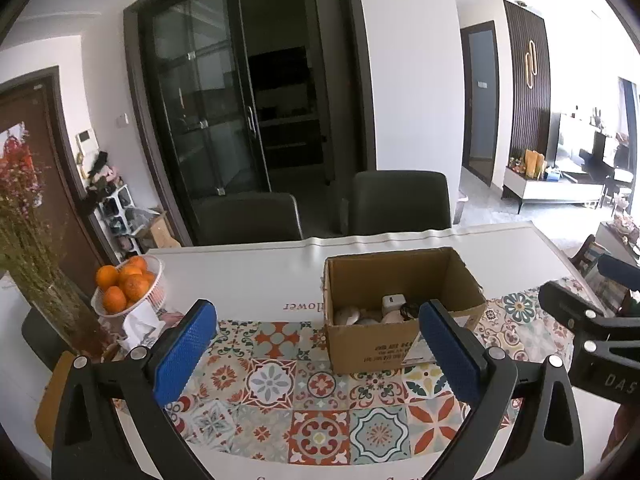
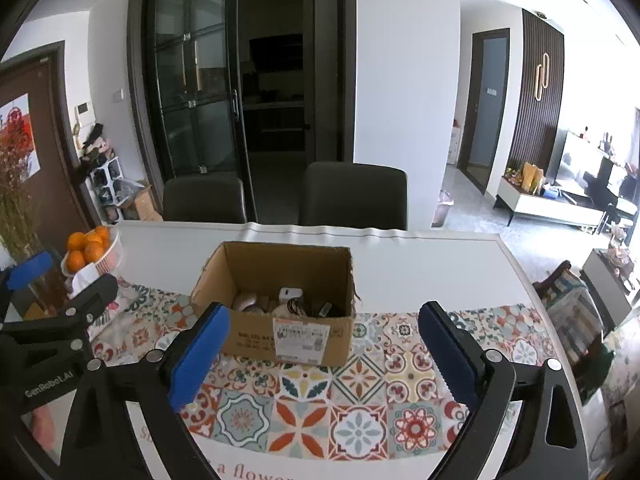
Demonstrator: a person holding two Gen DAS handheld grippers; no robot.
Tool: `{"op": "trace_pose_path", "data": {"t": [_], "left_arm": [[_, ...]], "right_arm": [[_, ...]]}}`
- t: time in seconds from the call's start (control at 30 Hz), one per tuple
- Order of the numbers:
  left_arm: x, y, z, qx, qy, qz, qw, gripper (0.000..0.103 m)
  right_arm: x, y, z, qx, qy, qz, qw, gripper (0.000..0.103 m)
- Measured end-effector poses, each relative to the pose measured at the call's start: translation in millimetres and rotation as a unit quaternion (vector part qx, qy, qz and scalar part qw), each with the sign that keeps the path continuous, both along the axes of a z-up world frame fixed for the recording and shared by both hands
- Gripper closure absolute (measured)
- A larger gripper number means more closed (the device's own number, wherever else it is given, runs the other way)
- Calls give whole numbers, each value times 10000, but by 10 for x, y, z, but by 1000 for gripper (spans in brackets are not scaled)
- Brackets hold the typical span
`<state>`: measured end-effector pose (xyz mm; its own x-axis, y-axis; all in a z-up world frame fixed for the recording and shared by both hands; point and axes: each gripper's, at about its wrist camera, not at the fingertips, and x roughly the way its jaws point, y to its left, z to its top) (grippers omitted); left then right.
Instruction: Organize rigid objects
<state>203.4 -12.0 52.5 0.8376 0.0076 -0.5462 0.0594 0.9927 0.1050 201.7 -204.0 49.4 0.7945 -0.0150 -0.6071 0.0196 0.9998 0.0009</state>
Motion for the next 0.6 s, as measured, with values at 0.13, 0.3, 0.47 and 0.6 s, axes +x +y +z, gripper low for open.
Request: {"op": "trace_pose_path", "data": {"t": [0.13, 0.3, 0.47, 0.6], "left_arm": [[-139, 17, -1, 33, -49, 42, 10000, 0], [-255, 24, 46, -17, -116, -31, 9999, 0], [-329, 18, 88, -65, -151, -80, 9998, 0], [-360, 0, 110, -40, -189, -79, 9998, 0]], "right_arm": [[-108, 10, -47, 6, 56, 16, 10000, 7], [-203, 0, -41, 102, 15, 67, 9999, 7], [-284, -1, -10, 149, -71, 99, 9998, 7], [-315, -16, 17, 154, -113, 76, 9998, 7]]}}
